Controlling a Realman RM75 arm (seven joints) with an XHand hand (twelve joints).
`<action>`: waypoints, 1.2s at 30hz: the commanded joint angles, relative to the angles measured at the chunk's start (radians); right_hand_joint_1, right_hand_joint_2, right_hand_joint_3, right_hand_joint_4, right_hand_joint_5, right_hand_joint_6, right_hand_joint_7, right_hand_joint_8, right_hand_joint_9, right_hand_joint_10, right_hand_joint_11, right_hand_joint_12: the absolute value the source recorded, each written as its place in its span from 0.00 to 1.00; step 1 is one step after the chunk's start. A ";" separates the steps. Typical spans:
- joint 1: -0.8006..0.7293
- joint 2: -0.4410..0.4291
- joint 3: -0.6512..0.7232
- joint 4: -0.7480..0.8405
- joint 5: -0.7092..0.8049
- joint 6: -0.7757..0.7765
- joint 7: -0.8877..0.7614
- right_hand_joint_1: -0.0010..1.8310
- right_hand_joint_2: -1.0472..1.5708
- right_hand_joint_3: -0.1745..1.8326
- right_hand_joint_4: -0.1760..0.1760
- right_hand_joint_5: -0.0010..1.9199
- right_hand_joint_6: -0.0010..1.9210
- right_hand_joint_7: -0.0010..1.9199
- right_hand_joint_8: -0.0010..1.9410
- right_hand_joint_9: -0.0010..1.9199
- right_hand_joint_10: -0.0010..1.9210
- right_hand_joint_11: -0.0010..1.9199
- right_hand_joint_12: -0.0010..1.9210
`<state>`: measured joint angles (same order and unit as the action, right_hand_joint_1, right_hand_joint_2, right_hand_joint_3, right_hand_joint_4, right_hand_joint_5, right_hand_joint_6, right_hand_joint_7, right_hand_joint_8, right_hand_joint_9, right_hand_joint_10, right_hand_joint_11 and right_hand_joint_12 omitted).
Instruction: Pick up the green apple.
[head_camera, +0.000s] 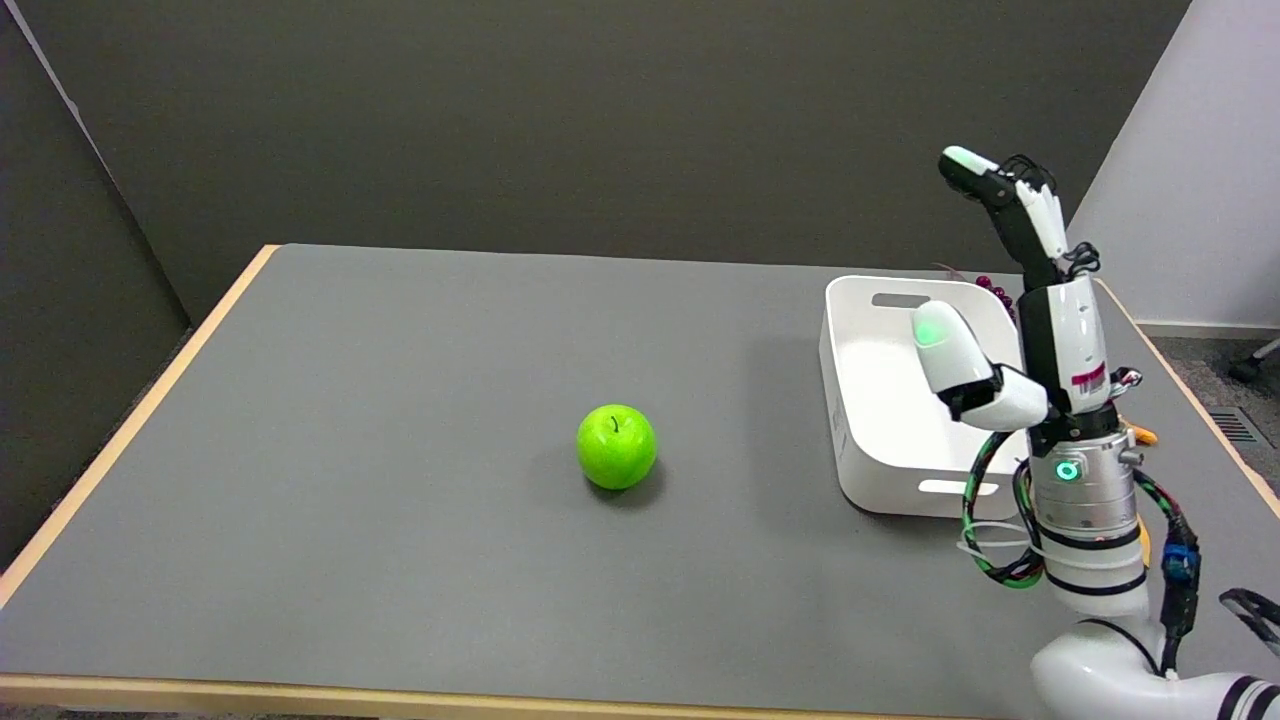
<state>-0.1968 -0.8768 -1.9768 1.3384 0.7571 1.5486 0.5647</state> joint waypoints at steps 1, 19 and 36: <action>-0.061 0.141 0.193 0.141 -0.057 -0.292 -0.118 0.17 0.65 0.56 0.56 0.14 0.27 0.18 0.22 0.11 0.41 0.02 0.61; -0.129 0.201 0.399 0.319 -0.174 -0.671 0.050 0.21 0.64 0.52 0.55 0.14 0.27 0.19 0.22 0.12 0.43 0.02 0.66; 0.076 0.155 0.219 0.371 -0.415 -1.018 0.123 0.19 0.64 0.54 0.56 0.14 0.27 0.17 0.22 0.11 0.42 0.03 0.63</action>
<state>-0.2610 -0.6973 -1.6711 1.6271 0.5655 0.8663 0.6183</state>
